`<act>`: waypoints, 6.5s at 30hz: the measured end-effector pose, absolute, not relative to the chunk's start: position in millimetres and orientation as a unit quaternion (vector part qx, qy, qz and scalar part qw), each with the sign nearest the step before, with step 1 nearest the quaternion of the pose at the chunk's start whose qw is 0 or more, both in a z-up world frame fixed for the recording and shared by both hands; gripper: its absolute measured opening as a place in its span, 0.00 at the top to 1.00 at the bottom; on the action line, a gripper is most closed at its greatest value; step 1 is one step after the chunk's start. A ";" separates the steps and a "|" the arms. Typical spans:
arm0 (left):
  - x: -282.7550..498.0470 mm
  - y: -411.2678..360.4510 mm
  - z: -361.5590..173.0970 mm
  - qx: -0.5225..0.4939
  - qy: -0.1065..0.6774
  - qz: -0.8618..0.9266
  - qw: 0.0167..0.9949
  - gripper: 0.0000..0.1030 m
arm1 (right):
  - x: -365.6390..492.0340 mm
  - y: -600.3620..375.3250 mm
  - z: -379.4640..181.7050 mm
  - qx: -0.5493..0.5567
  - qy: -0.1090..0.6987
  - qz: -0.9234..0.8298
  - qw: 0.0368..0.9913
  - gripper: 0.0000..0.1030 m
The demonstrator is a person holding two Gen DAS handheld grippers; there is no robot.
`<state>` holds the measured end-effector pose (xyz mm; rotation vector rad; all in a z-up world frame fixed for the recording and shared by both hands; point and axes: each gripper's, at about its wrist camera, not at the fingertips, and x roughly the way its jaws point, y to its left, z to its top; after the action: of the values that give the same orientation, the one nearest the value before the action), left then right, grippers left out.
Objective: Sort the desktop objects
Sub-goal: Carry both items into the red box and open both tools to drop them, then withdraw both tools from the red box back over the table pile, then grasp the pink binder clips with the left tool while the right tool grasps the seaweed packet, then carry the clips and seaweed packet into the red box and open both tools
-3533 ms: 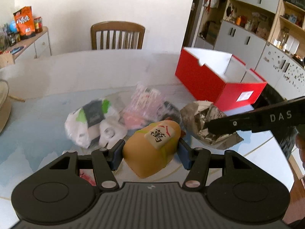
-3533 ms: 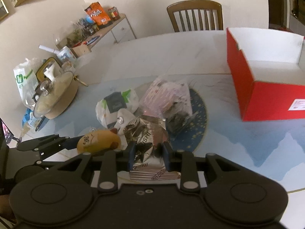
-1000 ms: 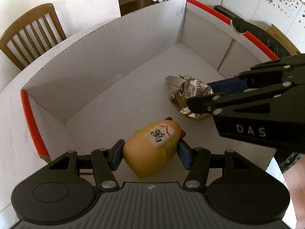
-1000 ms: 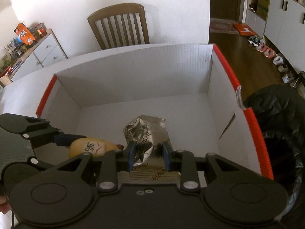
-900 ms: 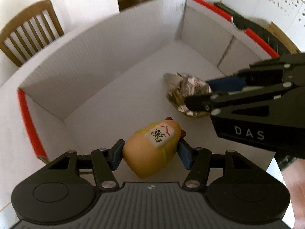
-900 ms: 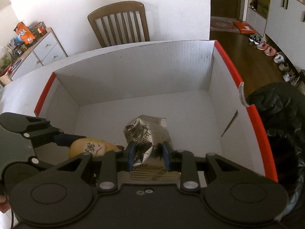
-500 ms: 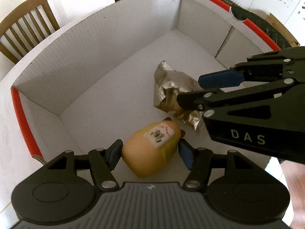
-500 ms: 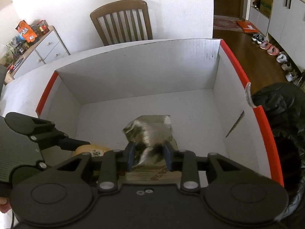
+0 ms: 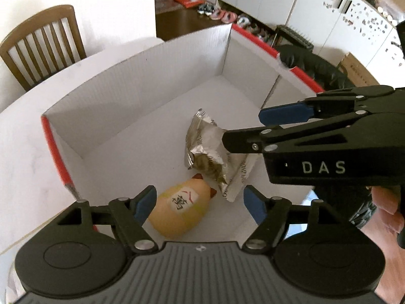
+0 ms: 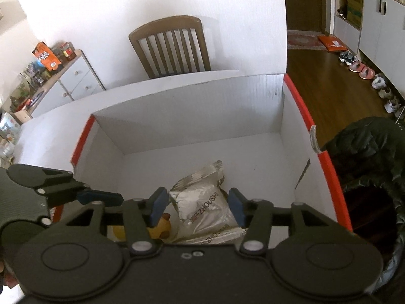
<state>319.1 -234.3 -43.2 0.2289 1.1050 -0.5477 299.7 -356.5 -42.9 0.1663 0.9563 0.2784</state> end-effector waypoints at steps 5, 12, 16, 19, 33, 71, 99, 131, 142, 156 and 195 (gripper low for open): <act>304.0 -225.1 -31.3 0.081 0.502 -0.255 0.822 0.27 | 288.5 -355.7 -28.0 0.078 0.445 0.149 0.879 0.47; 272.9 -208.0 -9.9 0.056 0.457 -0.241 0.855 0.27 | 269.1 -354.1 -11.6 0.078 0.431 0.170 0.883 0.45; 255.7 -199.9 -0.5 0.050 0.430 -0.229 0.872 0.27 | 256.4 -350.8 -3.1 0.071 0.419 0.182 0.887 0.40; 241.5 -195.8 8.5 0.047 0.412 -0.223 0.882 0.27 | 248.0 -347.0 3.1 0.063 0.410 0.193 0.889 0.39; 173.8 -150.6 29.0 0.037 0.345 -0.184 0.920 0.21 | 203.0 -316.7 28.0 0.020 0.360 0.234 0.903 0.21; 84.1 64.1 -24.3 -0.014 0.343 -0.129 0.931 0.00 | 128.6 -150.6 -10.2 -0.016 0.360 0.206 0.910 0.01; 77.5 133.5 -97.5 0.030 0.394 -0.094 0.914 0.00 | 164.2 -75.2 -81.7 -0.075 0.401 0.182 0.894 0.16; 81.8 130.4 -99.3 0.017 0.421 -0.128 0.898 0.67 | 174.0 -77.3 -95.0 -0.058 0.430 0.166 0.886 0.54; 77.7 126.6 -96.5 0.015 0.429 -0.129 0.894 0.70 | 158.3 -91.6 -89.0 -0.047 0.431 0.165 0.886 0.59; 75.4 106.0 -74.5 0.002 0.423 -0.145 0.895 0.70 | 129.4 -119.1 -65.0 -0.030 0.425 0.166 0.889 0.59; 128.3 -97.3 13.6 0.023 0.350 -0.216 0.911 0.70 | 133.6 -282.5 24.6 -0.001 0.360 0.175 0.916 0.59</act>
<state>128.3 -97.3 13.6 0.0475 0.7220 -0.4450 133.6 -282.5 24.6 -0.0021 0.7401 0.3608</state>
